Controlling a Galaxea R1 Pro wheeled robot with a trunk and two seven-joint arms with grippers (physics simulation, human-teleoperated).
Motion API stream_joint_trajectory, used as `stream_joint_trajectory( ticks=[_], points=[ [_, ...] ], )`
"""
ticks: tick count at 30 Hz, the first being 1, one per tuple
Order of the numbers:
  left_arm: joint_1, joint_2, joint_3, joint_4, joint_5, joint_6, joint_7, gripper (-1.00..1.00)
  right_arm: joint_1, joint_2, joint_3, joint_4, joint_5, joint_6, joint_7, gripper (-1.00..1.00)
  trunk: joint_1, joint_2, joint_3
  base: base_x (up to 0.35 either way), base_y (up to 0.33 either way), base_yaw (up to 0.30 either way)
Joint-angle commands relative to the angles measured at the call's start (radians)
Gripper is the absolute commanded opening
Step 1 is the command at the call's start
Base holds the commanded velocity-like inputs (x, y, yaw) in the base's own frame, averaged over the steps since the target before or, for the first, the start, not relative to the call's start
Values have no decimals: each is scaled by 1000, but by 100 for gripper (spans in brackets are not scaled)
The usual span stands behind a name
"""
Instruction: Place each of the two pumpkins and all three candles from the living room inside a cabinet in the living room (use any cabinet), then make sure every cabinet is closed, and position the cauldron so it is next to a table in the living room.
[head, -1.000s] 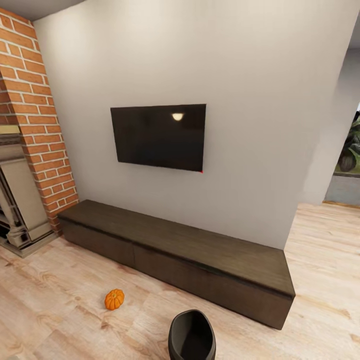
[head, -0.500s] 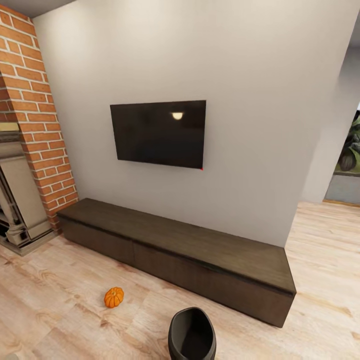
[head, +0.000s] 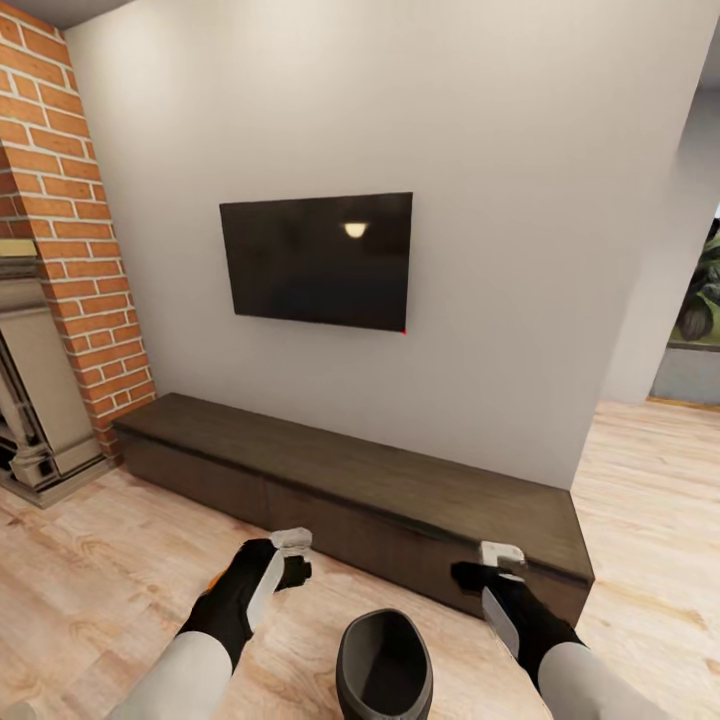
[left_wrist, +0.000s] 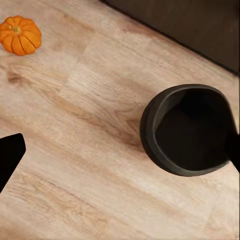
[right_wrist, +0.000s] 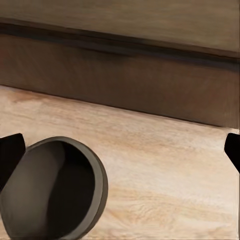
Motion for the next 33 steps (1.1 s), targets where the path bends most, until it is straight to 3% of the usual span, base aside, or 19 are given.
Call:
stream_joint_trajectory(
  ticks=[1,3,4,9,15,22,28,33],
  points=[
    [-10,-1,3,0,27,10,7,100,-13,1,0,-2,-9,36,-6,100,4,-8,-4,0,0,0],
    [-27,-1,3,7,84,23,8,100,-42,1,0,-3,-10,115,-8,100,12,-22,-11,0,0,0],
    [-38,-1,3,27,152,30,11,100,-61,1,0,-6,-12,187,-9,100,15,-29,-14,0,0,0],
    [-44,-1,3,44,207,26,9,100,-71,2,2,-3,-11,239,-7,100,35,-64,-30,0,0,0],
    [-45,-1,3,94,216,-1,9,100,-73,2,1,1,-11,249,-4,100,46,-85,-39,0,0,0],
    [-45,-1,3,154,216,-115,6,100,-73,3,1,3,-10,263,-1,100,46,-85,-39,0,0,0],
    [-45,6,2,249,213,-145,7,100,-72,3,2,4,-9,272,1,100,46,-85,-39,0,0,0],
    [-45,13,2,276,212,-157,8,100,-72,4,2,4,-9,273,9,100,46,-85,-39,0,0,0]
  ],
)
